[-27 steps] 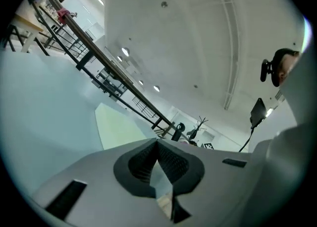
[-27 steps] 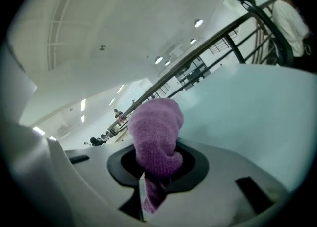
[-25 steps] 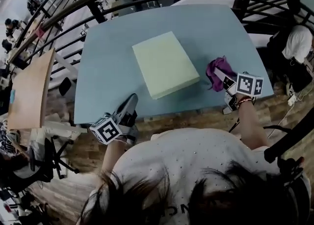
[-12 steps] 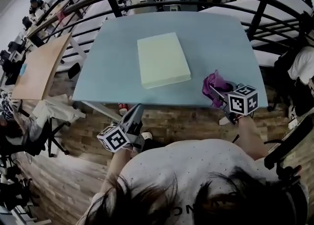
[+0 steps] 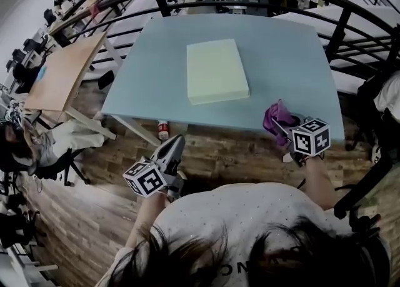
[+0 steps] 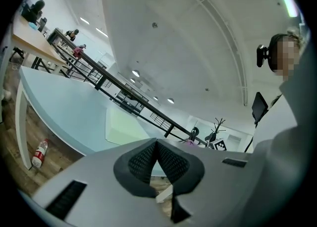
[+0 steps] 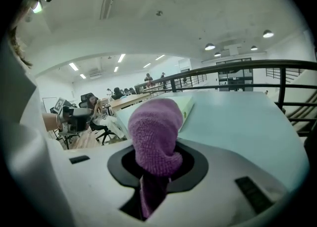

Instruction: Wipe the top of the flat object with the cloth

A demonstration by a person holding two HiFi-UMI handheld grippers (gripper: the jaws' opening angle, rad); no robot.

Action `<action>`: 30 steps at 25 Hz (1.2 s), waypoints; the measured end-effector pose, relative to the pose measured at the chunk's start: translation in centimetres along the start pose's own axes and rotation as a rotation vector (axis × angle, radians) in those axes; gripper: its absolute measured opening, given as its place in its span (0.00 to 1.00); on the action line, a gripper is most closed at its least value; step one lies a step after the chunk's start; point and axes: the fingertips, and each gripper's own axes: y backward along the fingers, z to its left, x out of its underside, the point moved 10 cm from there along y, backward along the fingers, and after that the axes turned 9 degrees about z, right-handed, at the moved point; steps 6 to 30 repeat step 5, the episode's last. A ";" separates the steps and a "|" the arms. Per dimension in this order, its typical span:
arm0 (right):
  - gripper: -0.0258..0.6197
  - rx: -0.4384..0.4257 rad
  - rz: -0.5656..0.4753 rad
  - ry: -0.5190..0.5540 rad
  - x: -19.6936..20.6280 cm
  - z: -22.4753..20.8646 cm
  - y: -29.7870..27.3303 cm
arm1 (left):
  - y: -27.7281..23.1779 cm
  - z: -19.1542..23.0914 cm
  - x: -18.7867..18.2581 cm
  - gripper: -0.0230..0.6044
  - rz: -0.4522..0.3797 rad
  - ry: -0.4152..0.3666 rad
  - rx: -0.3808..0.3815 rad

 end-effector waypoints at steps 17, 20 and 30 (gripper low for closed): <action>0.16 -0.004 -0.006 -0.016 4.3 2.9 1.9 | 4.4 -2.1 3.1 0.03 0.001 -0.052 -0.023; 0.16 -0.004 -0.006 -0.016 4.3 2.9 1.9 | 4.4 -2.1 3.1 0.03 0.001 -0.052 -0.023; 0.16 -0.004 -0.006 -0.016 4.3 2.9 1.9 | 4.4 -2.1 3.1 0.03 0.001 -0.052 -0.023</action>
